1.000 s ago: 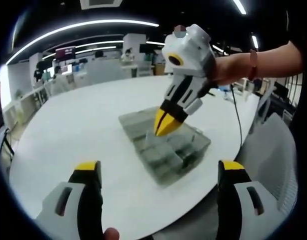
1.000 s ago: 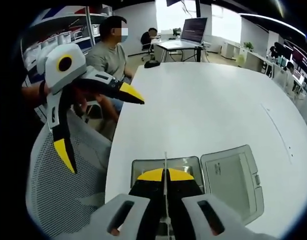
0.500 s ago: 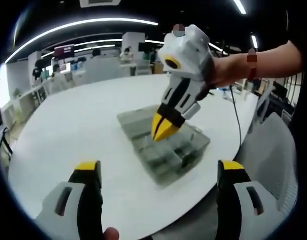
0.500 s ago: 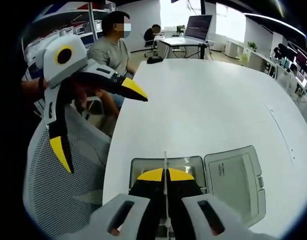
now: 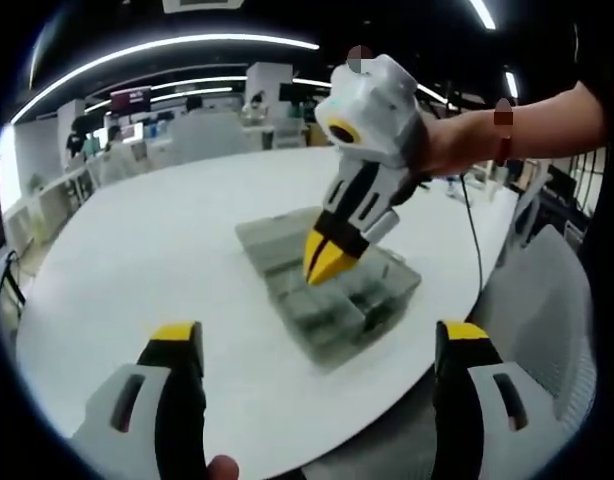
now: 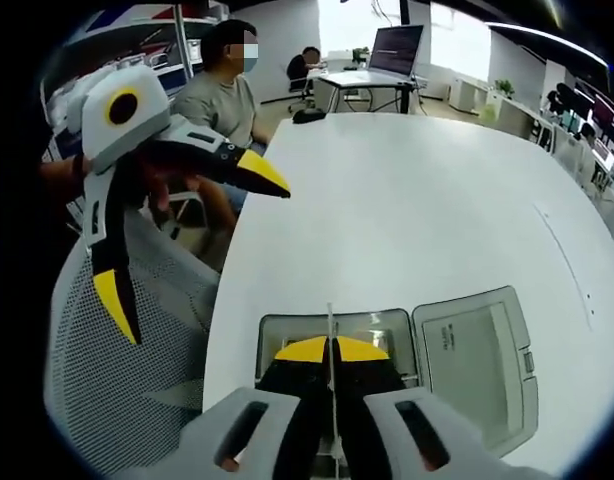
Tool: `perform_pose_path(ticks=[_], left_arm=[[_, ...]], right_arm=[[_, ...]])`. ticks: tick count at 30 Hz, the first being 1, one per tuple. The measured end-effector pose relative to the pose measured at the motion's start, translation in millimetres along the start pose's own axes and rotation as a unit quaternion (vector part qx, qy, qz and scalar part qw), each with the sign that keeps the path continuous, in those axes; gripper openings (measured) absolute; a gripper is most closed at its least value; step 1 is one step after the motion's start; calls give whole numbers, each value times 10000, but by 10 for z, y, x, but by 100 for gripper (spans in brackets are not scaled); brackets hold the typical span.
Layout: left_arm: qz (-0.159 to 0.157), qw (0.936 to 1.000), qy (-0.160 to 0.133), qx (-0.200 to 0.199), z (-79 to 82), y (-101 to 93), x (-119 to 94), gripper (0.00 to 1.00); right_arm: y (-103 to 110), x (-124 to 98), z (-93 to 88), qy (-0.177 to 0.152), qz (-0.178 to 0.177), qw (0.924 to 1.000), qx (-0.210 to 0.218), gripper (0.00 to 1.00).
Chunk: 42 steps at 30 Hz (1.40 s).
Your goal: Insert the divider into the dual guide fixture by aligning both edges with the guide slots and pushing it downward to the bottom, including one-sided entry, uneven engagement, binding, and posture correction.
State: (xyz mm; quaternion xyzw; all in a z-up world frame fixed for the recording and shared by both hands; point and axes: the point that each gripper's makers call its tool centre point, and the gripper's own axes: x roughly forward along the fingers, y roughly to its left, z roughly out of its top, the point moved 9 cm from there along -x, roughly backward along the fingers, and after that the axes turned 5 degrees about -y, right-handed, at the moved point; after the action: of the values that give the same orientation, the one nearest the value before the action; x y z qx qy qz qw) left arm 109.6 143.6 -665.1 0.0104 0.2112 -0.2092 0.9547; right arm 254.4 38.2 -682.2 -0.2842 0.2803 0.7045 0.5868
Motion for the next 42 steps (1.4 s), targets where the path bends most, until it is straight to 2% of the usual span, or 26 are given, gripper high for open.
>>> perform_pose_path(ticks=[14,42], left_arm=[[-9,10000,16,15,15,-6,13,95],[-144,9999,13,37,69,-51,42,94]], right_arm=[[-5,66,-38,99,-46,9999,0,0],[41,220,-82,524,-284,9978,-289,0]])
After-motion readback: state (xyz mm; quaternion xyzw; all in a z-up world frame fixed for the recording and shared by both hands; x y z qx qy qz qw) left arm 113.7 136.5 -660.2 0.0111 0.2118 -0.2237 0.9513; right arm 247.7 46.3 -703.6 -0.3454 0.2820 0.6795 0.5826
